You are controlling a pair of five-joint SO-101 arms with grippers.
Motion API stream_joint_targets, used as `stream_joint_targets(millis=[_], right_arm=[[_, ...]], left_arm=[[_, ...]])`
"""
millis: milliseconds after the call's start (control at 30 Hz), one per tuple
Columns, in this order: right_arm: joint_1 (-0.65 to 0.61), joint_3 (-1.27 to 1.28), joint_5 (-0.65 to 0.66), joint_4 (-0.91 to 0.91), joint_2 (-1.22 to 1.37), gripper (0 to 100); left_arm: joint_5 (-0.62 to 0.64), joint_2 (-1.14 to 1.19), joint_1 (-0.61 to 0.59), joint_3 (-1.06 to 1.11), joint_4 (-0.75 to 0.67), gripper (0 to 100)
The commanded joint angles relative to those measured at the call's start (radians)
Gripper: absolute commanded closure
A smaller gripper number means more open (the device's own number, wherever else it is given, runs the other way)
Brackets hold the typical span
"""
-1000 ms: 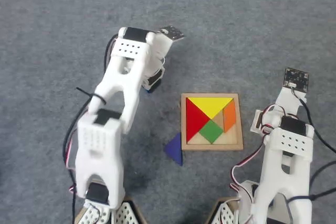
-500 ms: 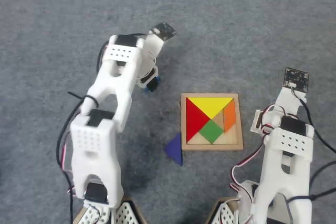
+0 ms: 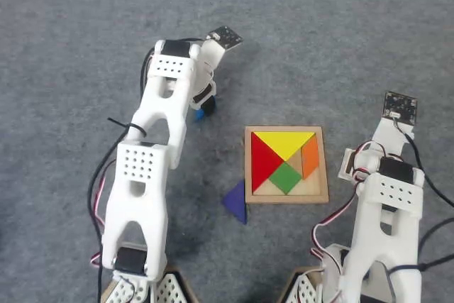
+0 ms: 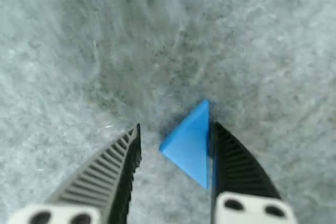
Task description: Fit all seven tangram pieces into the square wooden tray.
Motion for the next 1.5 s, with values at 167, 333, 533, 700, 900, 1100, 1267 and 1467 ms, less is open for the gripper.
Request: stream_joint_targets(millis=[167,333,533,700,900,1100,1267,1467], right_arm=[[-0.005,-0.006,0.011,-0.015,0.007,81.2],[-0.005,-0.006,0.011,-0.013,0.007,81.2],[-0.005,-0.006,0.011,-0.012,0.007,81.2],[-0.005,-0.006,0.011,-0.012,0.007,81.2],[-0.004,-0.006,0.011,-0.010,0.007,81.2],[-0.002,-0.006,0.011,-0.010,0.007,81.2],[-0.002,-0.006,0.011,-0.008,0.007,81.2],[-0.007,-0.006,0.011,0.005,-0.002,81.2]], left_arm=[[-0.006,0.107,0.000,-0.226,0.175,82],[0.015,0.129,-0.002,-0.239,0.175,84],[0.037,0.109,0.015,-0.177,0.176,88],[0.068,0.002,0.038,-0.018,0.176,89],[0.089,-0.262,0.078,0.257,0.176,89],[0.086,-0.618,0.101,0.613,0.172,90],[0.044,-0.824,0.069,0.789,0.137,89],[0.071,-0.796,0.034,0.917,-0.063,81]])
